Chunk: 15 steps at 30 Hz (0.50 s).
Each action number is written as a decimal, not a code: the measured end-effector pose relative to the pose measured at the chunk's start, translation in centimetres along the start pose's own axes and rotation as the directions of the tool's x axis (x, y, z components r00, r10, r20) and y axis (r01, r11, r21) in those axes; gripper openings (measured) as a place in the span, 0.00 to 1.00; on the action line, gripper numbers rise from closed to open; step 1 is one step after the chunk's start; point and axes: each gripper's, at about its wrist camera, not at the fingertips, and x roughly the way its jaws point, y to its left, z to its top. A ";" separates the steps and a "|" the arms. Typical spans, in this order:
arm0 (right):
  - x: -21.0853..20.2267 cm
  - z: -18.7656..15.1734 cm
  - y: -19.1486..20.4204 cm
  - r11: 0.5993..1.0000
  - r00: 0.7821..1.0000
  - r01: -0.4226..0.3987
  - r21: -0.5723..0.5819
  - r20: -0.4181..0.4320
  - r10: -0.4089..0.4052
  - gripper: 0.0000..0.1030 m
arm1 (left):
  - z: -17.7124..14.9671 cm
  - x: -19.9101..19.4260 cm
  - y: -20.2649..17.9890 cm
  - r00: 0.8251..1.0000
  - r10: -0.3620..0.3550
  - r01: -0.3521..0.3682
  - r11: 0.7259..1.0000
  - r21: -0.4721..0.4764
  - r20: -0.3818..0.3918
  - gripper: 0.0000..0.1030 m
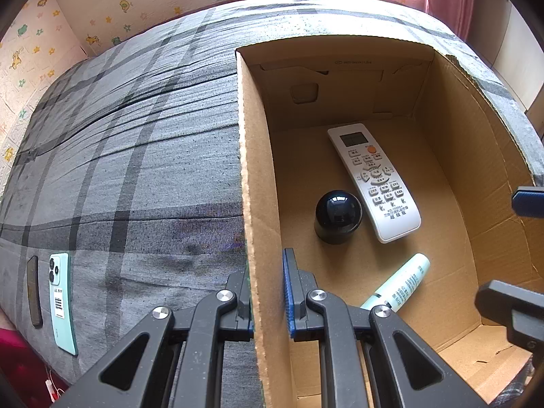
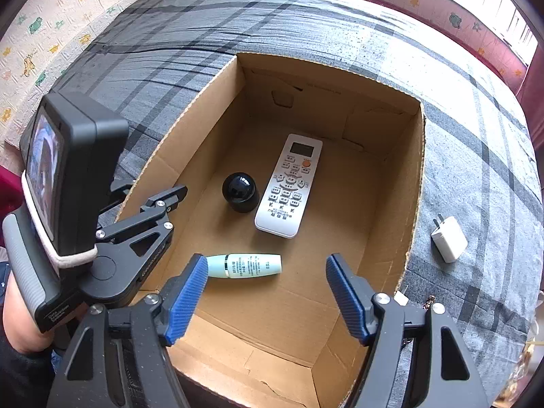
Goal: Organize rigid objects
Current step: 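Withdraw the right tool toward the large white charger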
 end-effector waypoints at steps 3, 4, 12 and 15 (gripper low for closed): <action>-1.2 0.0 -0.4 1.000 0.999 0.004 0.009 0.033 -0.004 0.83 | 0.0 0.0 0.0 1.000 0.000 0.000 1.000 -0.001 0.000 0.14; -1.8 -0.1 -0.6 1.000 0.999 0.010 0.007 0.043 -0.010 0.87 | 0.0 0.0 0.0 1.000 -0.001 0.001 1.000 -0.002 0.000 0.14; -5.2 -0.1 -3.6 0.998 0.993 0.045 0.050 0.109 -0.051 0.99 | 0.0 0.0 0.1 1.000 0.000 0.000 1.000 0.000 -0.001 0.14; -5.6 -0.4 -5.3 0.996 0.991 0.052 0.075 0.115 -0.060 1.00 | 0.0 0.0 0.1 1.000 -0.001 0.001 1.000 -0.002 0.000 0.14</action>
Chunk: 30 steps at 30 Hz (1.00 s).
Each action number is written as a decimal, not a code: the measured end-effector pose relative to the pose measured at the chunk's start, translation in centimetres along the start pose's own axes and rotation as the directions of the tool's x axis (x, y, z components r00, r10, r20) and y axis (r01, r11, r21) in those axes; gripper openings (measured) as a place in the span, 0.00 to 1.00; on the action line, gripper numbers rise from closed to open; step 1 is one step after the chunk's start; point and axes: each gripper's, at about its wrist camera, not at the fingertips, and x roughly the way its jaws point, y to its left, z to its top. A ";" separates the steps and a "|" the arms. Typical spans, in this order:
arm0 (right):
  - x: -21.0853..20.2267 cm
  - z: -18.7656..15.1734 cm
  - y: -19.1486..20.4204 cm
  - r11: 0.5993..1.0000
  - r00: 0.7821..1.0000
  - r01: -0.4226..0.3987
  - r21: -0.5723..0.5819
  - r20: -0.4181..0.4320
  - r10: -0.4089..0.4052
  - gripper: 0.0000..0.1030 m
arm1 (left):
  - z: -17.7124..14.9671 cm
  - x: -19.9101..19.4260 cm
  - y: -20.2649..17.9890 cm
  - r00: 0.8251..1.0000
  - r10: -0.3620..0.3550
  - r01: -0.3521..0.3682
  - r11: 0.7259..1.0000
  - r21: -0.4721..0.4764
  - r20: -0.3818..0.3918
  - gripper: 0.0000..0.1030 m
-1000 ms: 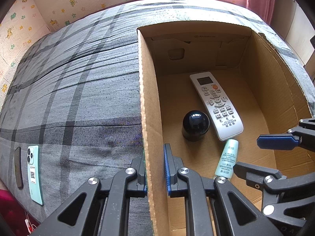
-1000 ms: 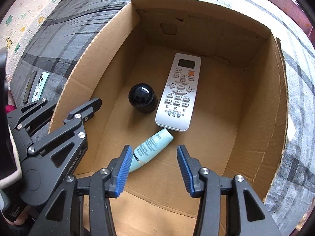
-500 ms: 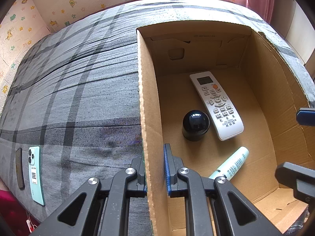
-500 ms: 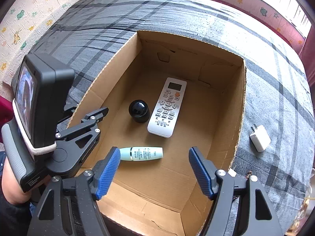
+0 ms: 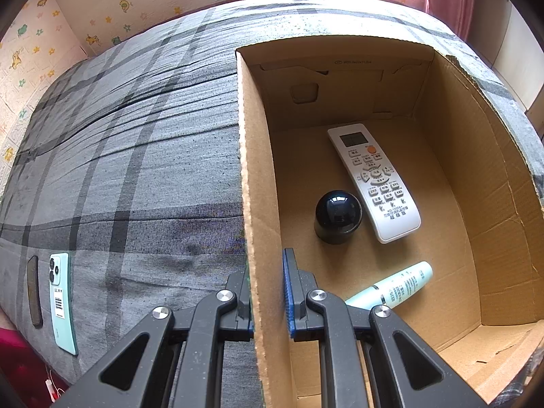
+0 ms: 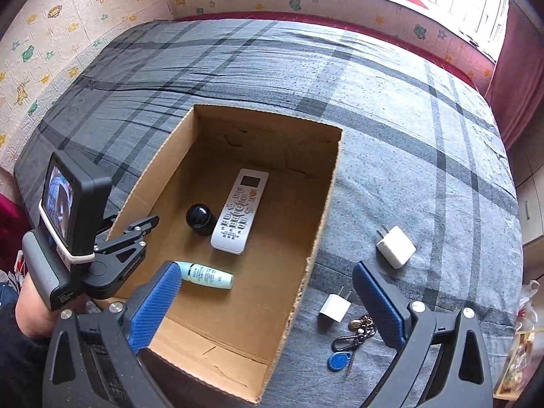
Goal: Organize rigid objects
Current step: 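Withdraw the right tool toward the large white charger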
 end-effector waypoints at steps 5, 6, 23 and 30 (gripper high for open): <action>-0.3 -0.3 -3.1 0.998 0.999 0.040 0.055 0.004 -0.040 1.00 | 0.0 0.0 0.0 1.000 0.000 0.000 1.000 0.001 -0.002 0.14; -0.3 -0.3 -3.8 0.997 0.999 0.047 0.066 0.007 -0.048 1.00 | 0.0 0.0 0.0 1.000 -0.001 0.001 1.000 0.000 -0.002 0.14; 3.8 0.0 -13.3 0.972 0.989 0.146 0.183 -0.031 -0.142 1.00 | 0.1 0.0 -0.3 1.000 0.007 -0.007 1.000 0.010 -0.004 0.14; 7.9 -0.4 -15.8 0.970 0.988 0.149 0.193 -0.072 -0.138 1.00 | 0.1 0.1 -0.3 1.000 0.011 -0.011 1.000 0.008 -0.006 0.14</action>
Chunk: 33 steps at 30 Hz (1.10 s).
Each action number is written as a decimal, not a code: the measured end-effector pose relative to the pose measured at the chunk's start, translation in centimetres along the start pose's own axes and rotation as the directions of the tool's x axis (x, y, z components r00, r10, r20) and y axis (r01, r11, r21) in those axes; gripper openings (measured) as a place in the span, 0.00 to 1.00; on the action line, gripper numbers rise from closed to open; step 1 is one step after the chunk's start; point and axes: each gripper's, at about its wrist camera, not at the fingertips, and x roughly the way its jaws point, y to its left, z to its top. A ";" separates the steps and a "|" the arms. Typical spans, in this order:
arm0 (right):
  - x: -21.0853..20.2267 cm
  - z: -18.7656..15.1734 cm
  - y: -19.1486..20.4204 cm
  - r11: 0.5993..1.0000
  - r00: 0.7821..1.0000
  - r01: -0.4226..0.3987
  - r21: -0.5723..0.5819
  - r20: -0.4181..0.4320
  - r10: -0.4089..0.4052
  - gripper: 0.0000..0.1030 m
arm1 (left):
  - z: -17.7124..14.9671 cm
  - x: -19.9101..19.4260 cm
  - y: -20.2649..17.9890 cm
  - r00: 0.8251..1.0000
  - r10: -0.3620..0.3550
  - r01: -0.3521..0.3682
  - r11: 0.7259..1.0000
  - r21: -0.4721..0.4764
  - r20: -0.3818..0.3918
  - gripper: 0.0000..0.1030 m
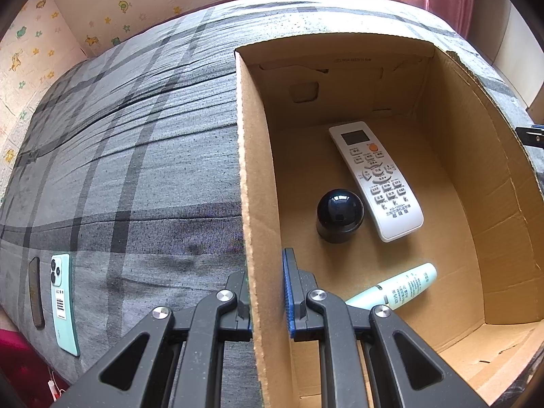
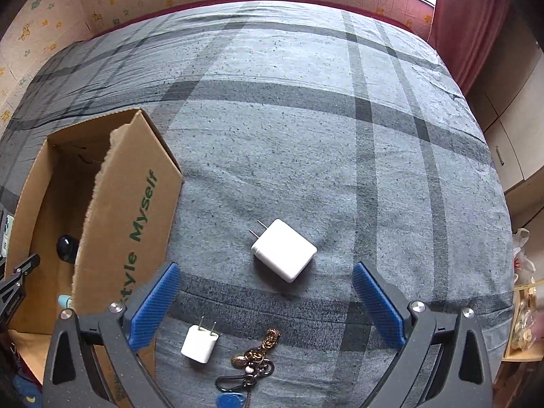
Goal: Organize rigid objects
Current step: 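Withdraw the right tool toward the large white charger, then grasp the large white charger with the right tool, then carry the white charger over the box with the right tool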
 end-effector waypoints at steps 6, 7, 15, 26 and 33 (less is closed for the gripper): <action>3.7 0.3 -0.9 1.000 0.999 -0.003 -0.013 -0.042 0.002 1.00 | 0.0 0.1 0.0 1.000 0.000 0.000 1.000 0.003 -0.003 0.14; 4.3 0.4 -1.0 1.000 0.999 -0.004 -0.019 -0.050 0.003 1.00 | 0.0 0.1 0.0 1.000 0.000 0.000 1.000 0.004 -0.004 0.14; 8.4 0.7 -1.3 0.999 0.994 -0.007 -0.047 -0.105 0.002 1.00 | 0.1 0.1 -0.1 1.000 0.009 -0.009 1.000 0.009 -0.004 0.14; 10.0 1.0 -2.1 0.999 0.991 -0.034 -0.010 -0.127 0.033 0.74 | 0.1 0.1 -0.2 1.000 0.013 -0.013 1.000 0.012 -0.006 0.14; 9.2 1.0 -1.9 1.000 0.992 -0.024 -0.011 -0.127 0.022 0.65 | 0.1 0.0 -0.3 1.000 0.014 -0.014 1.000 0.013 -0.005 0.14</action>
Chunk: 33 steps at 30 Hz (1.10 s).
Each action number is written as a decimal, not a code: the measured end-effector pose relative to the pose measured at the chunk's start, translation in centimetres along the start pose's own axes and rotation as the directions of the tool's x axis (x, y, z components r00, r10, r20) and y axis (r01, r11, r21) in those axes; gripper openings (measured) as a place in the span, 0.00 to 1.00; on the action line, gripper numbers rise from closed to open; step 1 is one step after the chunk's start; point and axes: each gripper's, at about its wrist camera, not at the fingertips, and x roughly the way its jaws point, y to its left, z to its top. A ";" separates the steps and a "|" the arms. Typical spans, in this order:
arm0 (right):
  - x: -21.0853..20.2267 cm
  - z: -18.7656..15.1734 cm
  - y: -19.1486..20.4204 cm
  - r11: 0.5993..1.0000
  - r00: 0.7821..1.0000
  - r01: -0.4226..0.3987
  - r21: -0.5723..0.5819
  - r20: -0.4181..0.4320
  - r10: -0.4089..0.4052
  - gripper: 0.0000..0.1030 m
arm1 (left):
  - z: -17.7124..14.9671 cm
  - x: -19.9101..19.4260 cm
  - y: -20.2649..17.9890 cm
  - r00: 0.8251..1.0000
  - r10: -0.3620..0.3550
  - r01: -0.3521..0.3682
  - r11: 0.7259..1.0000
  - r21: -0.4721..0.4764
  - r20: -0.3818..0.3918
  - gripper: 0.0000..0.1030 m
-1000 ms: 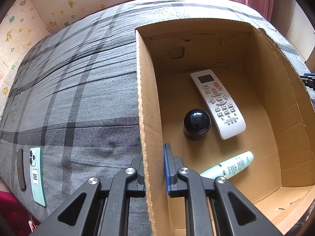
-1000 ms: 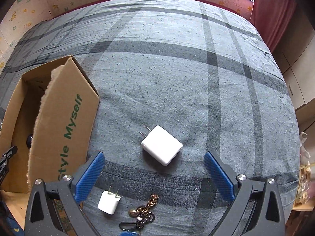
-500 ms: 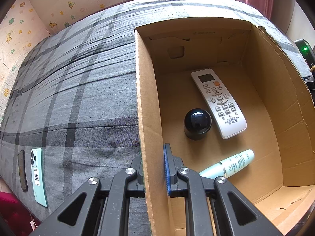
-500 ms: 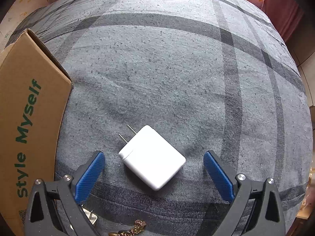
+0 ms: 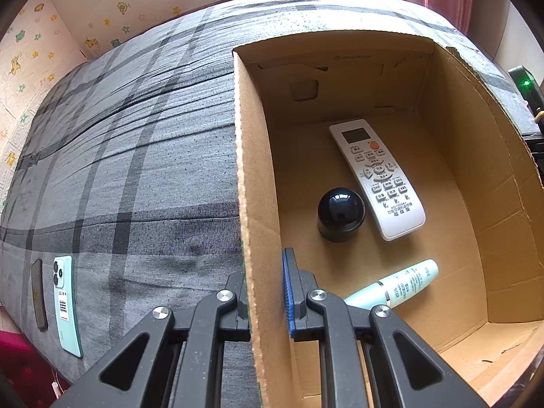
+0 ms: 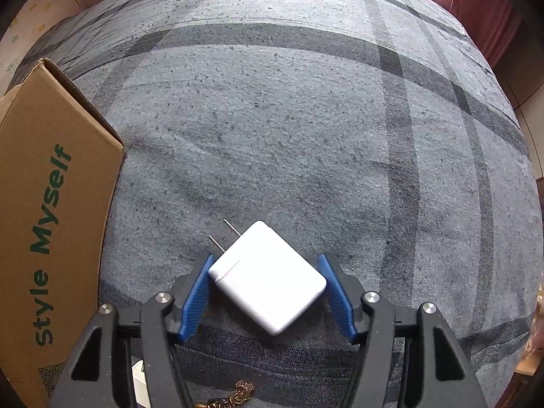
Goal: Organize rigid objects
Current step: 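Carry the white charger over the box with the right tool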
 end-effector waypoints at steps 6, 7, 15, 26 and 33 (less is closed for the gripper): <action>-2.3 -0.7 1.0 1.000 1.000 0.002 0.005 0.013 -0.002 0.65 | -0.1 0.0 0.2 1.000 -0.006 0.006 1.000 -0.007 0.002 0.14; -2.7 -0.8 1.1 1.000 1.000 0.003 0.004 0.016 -0.003 0.65 | 0.0 0.0 0.2 1.000 -0.006 0.006 1.000 -0.006 0.002 0.14; -6.1 -1.5 1.1 1.000 0.999 0.006 0.009 0.052 -0.007 0.65 | -0.1 0.0 0.5 1.000 -0.017 0.017 1.000 -0.019 0.004 0.14; -9.8 -2.5 2.2 1.000 0.995 0.018 0.001 0.094 -0.018 0.65 | 0.0 0.0 0.1 1.000 -0.003 0.003 1.000 -0.004 0.004 0.14; -12.1 -3.1 3.4 1.000 0.993 0.021 -0.015 0.118 -0.019 0.65 | -0.1 -0.1 0.3 1.000 -0.013 0.013 1.000 -0.012 0.006 0.14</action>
